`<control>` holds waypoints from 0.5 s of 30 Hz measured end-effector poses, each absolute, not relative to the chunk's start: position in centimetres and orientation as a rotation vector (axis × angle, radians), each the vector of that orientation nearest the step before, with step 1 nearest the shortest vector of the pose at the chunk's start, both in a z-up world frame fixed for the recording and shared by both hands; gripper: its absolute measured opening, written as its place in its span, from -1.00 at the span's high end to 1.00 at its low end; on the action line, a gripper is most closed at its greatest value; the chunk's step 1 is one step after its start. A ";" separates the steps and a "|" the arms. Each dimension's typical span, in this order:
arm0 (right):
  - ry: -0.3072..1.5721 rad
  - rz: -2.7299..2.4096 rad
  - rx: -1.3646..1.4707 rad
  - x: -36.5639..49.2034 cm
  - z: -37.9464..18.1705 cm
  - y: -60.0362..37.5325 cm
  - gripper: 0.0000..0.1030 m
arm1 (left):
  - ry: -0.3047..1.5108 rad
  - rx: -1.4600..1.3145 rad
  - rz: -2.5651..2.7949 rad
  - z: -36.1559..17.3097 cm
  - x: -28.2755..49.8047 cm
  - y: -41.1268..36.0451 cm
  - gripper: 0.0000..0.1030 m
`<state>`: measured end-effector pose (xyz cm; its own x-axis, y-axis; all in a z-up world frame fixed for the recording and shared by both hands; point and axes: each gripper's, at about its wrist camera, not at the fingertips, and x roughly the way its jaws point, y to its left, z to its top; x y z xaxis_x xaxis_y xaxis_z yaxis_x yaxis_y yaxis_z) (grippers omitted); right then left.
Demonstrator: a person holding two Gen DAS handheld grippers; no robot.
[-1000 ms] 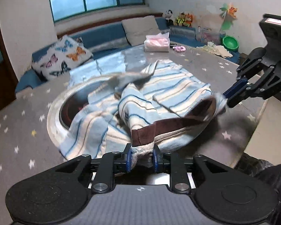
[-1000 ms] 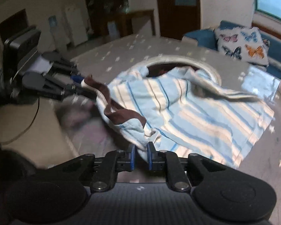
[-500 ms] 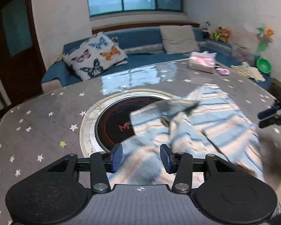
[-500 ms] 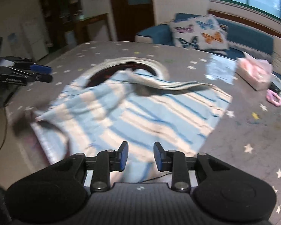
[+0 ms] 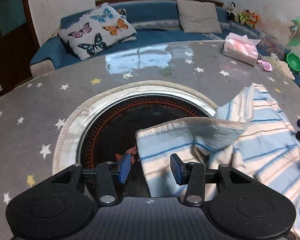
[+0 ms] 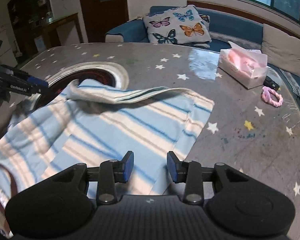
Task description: Fold clothes
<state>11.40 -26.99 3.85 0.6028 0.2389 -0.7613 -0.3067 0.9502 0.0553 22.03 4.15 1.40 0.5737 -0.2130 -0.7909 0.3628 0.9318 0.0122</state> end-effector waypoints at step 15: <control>0.861 0.260 -0.077 15.6 2.3 -28.0 0.20 | 0.915 0.152 -0.335 -0.3 24.1 3.3 0.35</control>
